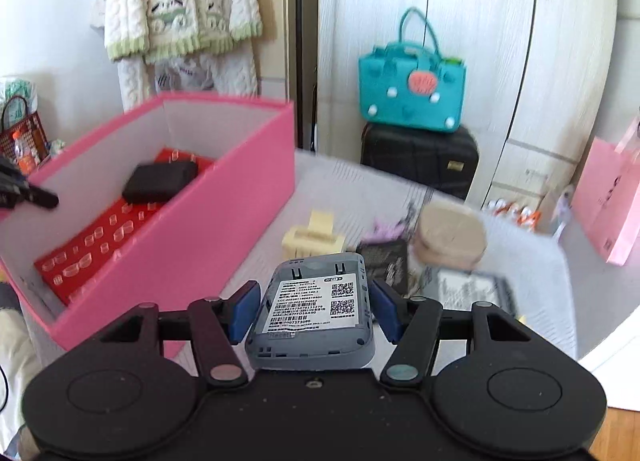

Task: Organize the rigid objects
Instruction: 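Grasp the grey pocket router with the right tool and lift it, then lower the grey router into the box beside the power bank, open right tool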

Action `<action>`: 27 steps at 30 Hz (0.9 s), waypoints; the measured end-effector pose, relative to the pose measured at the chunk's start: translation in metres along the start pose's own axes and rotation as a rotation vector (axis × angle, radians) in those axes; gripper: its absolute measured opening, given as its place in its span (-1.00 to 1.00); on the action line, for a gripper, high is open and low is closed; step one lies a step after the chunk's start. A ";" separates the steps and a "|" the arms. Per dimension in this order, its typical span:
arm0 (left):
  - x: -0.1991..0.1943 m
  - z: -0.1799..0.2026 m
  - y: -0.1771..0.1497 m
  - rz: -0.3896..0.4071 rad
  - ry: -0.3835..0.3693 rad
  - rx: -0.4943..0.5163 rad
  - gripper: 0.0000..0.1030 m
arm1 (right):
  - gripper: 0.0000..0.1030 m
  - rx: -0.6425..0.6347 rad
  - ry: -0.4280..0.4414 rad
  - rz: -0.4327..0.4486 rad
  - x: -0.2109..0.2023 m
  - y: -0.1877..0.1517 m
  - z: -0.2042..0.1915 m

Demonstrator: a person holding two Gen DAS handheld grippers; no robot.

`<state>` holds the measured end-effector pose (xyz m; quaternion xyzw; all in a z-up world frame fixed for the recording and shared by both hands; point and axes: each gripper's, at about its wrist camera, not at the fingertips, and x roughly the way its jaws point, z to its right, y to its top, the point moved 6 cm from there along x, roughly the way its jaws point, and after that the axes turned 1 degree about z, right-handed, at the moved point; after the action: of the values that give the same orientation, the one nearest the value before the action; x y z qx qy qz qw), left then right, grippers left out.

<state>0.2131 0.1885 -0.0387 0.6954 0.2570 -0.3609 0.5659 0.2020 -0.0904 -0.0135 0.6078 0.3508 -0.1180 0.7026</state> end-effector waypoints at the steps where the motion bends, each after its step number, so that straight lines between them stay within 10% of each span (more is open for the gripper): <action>1: 0.000 0.000 0.000 0.000 -0.001 0.002 -0.85 | 0.27 0.005 0.006 0.014 -0.004 0.005 0.001; 13: 0.002 0.001 0.001 -0.009 0.006 0.033 -0.85 | 0.27 -0.132 0.154 0.097 -0.021 0.069 -0.046; 27: 0.001 -0.001 0.002 -0.001 -0.017 0.018 -0.84 | 0.27 -0.405 0.146 -0.095 0.089 0.097 -0.117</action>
<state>0.2156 0.1894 -0.0383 0.6972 0.2492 -0.3692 0.5616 0.2833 0.0648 0.0027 0.4438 0.4457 -0.0337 0.7767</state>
